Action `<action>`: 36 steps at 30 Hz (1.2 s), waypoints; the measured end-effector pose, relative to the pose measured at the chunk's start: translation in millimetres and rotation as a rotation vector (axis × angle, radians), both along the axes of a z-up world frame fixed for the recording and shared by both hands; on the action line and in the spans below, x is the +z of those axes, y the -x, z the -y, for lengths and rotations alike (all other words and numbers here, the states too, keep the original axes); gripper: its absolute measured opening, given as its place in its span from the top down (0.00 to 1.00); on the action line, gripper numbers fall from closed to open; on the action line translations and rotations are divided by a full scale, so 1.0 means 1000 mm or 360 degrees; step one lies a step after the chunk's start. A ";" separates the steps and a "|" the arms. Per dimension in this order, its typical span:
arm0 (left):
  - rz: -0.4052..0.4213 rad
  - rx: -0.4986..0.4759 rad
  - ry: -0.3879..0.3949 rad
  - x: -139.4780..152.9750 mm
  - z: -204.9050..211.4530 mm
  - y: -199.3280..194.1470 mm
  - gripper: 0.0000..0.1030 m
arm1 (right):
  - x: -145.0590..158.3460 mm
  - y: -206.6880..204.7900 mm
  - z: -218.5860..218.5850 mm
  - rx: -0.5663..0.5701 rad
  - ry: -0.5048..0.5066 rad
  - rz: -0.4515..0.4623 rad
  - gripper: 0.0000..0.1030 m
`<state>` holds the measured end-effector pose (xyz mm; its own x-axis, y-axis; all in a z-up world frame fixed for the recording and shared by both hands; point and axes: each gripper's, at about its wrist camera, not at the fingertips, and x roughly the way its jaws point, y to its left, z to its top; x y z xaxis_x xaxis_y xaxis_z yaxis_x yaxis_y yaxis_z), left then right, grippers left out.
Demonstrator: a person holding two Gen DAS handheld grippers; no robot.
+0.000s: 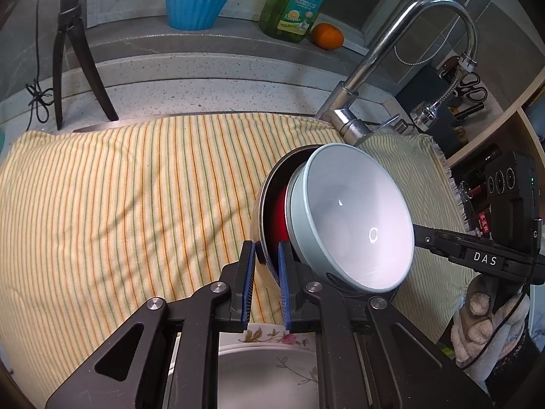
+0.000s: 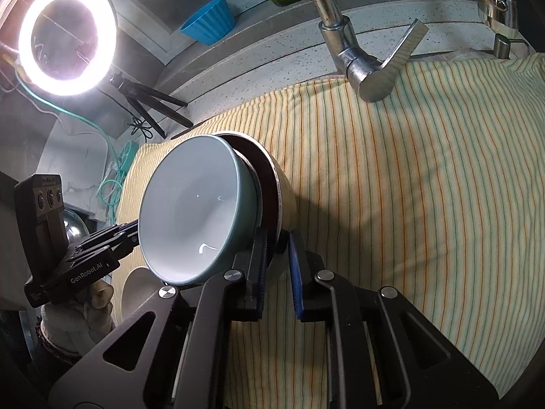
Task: Organize plates and bowls
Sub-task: 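Lift the nested bowls and carry them toward the plate stack, then lower the nested bowls onto the white floral plate stack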
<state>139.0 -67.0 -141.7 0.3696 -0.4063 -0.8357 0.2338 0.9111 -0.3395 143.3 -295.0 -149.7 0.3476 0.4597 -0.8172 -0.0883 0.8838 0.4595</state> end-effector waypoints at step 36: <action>0.0169 0.0211 0.0086 0.062 -0.076 0.108 0.91 | 0.059 0.085 -0.069 0.0213 -0.0017 0.0137 0.87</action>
